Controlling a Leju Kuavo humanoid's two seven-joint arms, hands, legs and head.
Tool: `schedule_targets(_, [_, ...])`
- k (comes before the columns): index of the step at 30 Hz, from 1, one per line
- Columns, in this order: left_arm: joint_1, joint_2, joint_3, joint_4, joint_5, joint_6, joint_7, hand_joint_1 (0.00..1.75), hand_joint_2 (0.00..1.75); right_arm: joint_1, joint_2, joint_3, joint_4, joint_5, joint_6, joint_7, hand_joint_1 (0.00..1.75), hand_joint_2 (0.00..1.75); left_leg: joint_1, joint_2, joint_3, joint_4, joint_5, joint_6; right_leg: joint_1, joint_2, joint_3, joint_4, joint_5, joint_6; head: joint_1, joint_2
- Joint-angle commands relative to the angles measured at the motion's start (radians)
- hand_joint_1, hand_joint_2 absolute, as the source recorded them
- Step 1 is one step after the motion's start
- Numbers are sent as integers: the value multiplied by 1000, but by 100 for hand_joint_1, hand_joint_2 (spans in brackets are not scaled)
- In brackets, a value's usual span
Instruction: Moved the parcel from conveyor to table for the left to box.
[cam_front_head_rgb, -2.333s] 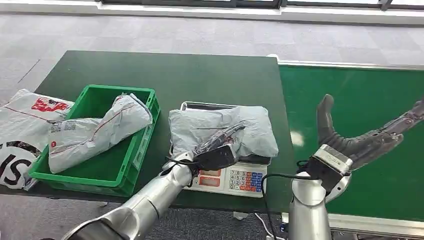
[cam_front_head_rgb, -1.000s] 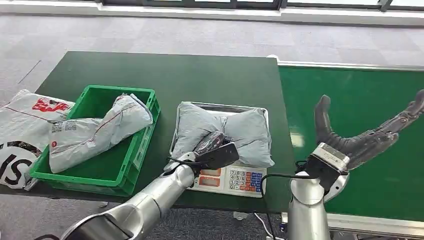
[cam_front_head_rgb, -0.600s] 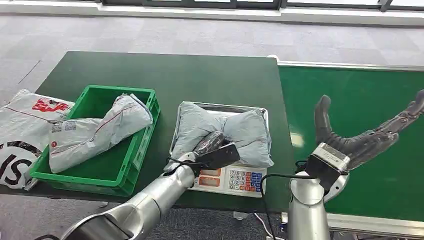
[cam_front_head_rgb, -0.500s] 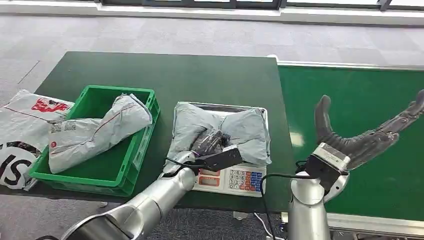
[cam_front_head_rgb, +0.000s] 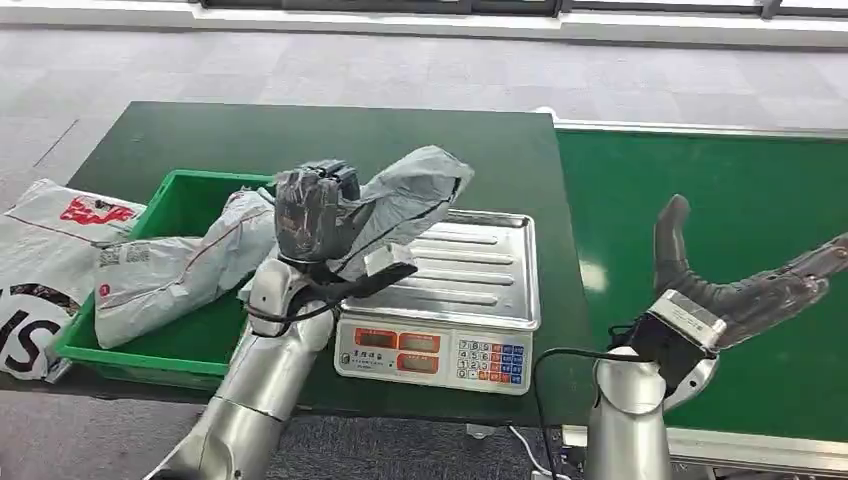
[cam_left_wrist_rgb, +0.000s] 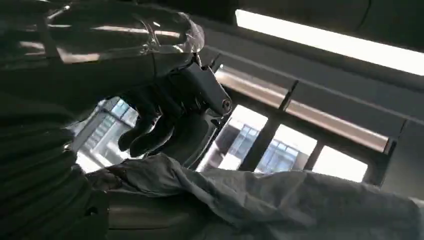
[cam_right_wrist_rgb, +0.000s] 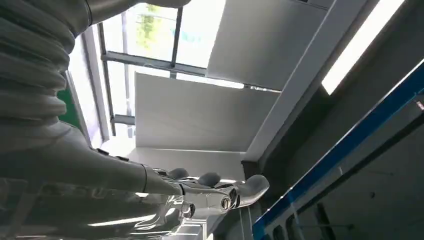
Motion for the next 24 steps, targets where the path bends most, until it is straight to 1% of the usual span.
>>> schedule_targets(1, [82,-79,355,-349,-21,3,-88,175,175,61,50,-36,-17,-2,1,0,0,175,1,3,2,-1,-1,0,2,2,2,-2,0,-1,0,0])
schedule_targets(3, [90,-79,374,-395,-4,3,-99,175,175,62,50,-32,-15,-2,1,0,0,175,1,3,2,-1,-1,-1,2,2,2,-2,0,-1,0,0])
schedule_targets(4, [92,-79,403,-433,14,3,-112,175,175,63,50,-28,-12,-1,1,0,0,175,1,2,1,-1,-1,0,1,1,1,-1,0,-1,0,0])
schedule_targets(5, [91,-79,427,-458,8,3,-120,175,175,64,50,-25,-10,-1,1,0,0,175,2,3,4,-3,-1,-1,3,1,4,-4,0,-2,0,0])
schedule_targets(6, [84,-79,485,-516,-2,3,-137,175,175,65,50,-15,-4,-1,1,0,0,175,2,2,1,-1,-1,-1,2,2,1,-1,0,-1,0,0])
schedule_targets(7, [79,-79,516,-520,5,3,-153,175,175,66,50,-12,-2,-2,1,0,0,175,2,2,1,-1,-1,-1,2,1,2,-2,0,-2,0,0])
schedule_targets(8, [60,-79,582,-510,6,3,-186,175,175,68,50,-7,-3,-4,1,0,0,175,2,5,1,-1,-1,-1,2,4,0,-1,0,-1,0,0])
schedule_targets(9, [35,-79,639,-483,1,3,-215,175,175,71,50,-2,-5,-5,1,0,0,175,2,4,1,-1,-1,-1,2,3,1,-1,0,-1,0,0])
schedule_targets(10, [7,-79,684,-441,-40,3,-215,175,175,72,50,0,-6,-6,1,0,0,175,2,6,3,-2,-2,-1,2,5,2,-2,0,-2,0,0])
schedule_targets(11, [-7,-79,704,-423,-65,3,-215,175,175,71,50,2,-5,-7,1,0,0,175,1,5,3,-2,-1,-1,2,4,2,-1,0,-2,0,0])
schedule_targets(12, [-41,-79,750,-361,-168,3,-192,175,175,70,50,1,-6,-9,1,0,0,175,2,4,4,-3,-1,-1,2,3,3,-2,0,-2,0,0])
schedule_targets(13, [-77,-50,759,-294,-237,3,-148,175,175,68,50,3,-3,-13,1,0,0,175,1,1,3,-2,0,-1,2,1,3,-2,0,-2,0,0])
schedule_targets(14, [-93,-24,753,-227,-284,3,-102,175,175,66,50,1,0,-16,1,0,0,175,2,1,4,-3,0,-1,2,0,4,-3,0,-2,0,0])
schedule_targets(15, [-93,-24,753,-227,-284,3,-102,175,175,66,50,1,0,-16,1,0,0,175,1,0,2,-1,0,-1,1,-1,1,-1,0,-2,0,0])
schedule_targets(18, [-93,-24,753,-227,-284,3,-102,175,175,66,50,1,0,-16,1,0,0,175,1,-1,2,-2,1,-1,2,-2,3,-2,0,-2,0,0])
schedule_targets(20, [-101,26,673,-143,-387,3,41,175,175,64,50,-6,3,-17,1,0,0,175,2,-1,4,-5,2,-1,3,-2,5,-5,1,-3,0,0])
schedule_targets(21, [-108,139,554,-53,-340,3,105,175,175,66,50,-4,2,-19,1,0,0,175,4,0,7,-8,3,-2,4,-3,8,-10,2,-4,0,0])
schedule_targets(22, [-88,110,528,-85,-374,3,200,175,175,63,50,-5,5,-18,1,0,0,175,2,-2,3,-3,1,-1,2,-4,4,-3,0,-2,0,0])
schedule_targets(23, [-91,128,499,-24,-406,3,255,175,175,61,50,-7,3,-18,1,0,0,175,2,-4,1,-3,2,-1,2,-5,3,-2,0,-2,0,0])
schedule_targets(24, [-94,174,436,31,-411,3,322,175,175,62,50,-9,-4,-17,1,0,0,175,2,-3,3,-4,2,-2,2,-4,4,-3,0,-3,0,0])
